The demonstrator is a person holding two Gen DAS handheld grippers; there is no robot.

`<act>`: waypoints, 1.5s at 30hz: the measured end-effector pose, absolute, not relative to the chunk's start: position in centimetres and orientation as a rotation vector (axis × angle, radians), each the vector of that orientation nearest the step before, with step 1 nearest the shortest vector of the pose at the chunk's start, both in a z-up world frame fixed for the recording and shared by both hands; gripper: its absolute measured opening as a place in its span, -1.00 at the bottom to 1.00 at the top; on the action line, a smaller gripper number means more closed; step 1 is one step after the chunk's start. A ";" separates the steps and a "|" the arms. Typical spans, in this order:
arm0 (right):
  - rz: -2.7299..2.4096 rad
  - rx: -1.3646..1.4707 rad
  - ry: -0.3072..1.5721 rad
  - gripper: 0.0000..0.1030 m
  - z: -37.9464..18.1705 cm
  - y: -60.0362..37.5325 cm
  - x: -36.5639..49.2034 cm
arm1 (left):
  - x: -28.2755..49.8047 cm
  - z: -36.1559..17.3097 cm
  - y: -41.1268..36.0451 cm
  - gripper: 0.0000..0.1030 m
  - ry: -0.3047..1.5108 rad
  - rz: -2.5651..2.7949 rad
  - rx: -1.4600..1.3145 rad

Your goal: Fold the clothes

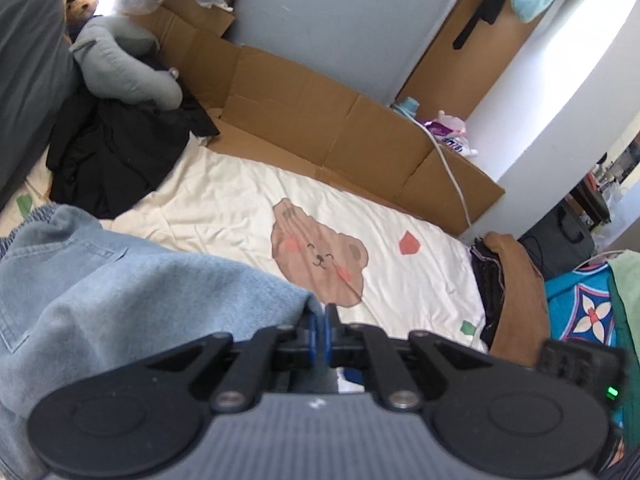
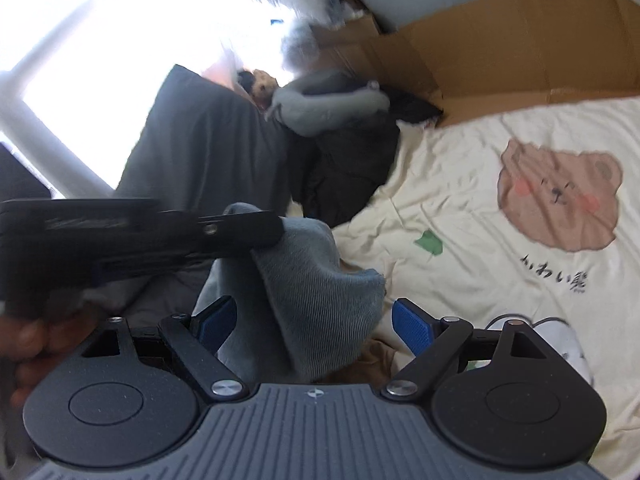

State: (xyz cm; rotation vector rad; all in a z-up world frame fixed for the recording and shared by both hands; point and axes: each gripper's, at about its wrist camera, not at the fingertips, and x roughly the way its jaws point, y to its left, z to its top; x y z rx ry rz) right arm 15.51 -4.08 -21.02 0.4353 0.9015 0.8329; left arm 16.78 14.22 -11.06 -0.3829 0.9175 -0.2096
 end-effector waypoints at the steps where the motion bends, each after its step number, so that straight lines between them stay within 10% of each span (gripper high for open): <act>1: 0.838 0.432 0.909 0.66 -21.4 -3.5 15.8 | 16.6 -11.2 14.4 -0.94 0.917 -0.210 -0.388; 5: 0.848 0.446 0.934 0.58 -23.1 -2.3 15.8 | 16.0 -11.5 15.0 -0.94 0.917 -0.209 -0.411; 7: 0.851 0.442 0.933 0.35 -23.5 -1.8 15.5 | 15.8 -11.9 15.4 -0.94 0.920 -0.206 -0.427; 9: 0.858 0.425 0.923 -0.33 -23.7 -1.4 15.2 | 15.6 -12.2 15.8 -0.93 0.932 -0.198 -0.441; 12: 0.841 0.390 0.906 -0.61 -23.8 -1.2 14.8 | 15.2 -12.6 16.6 -0.91 0.952 -0.190 -0.465; 28: 0.609 0.415 0.864 -0.71 -23.0 -5.4 13.6 | 5.8 -11.9 26.9 -0.36 0.964 0.182 -0.464; 45: 0.382 0.375 0.787 -0.72 -15.5 -16.6 16.5 | 2.3 -11.6 27.2 -0.21 1.030 0.272 -0.469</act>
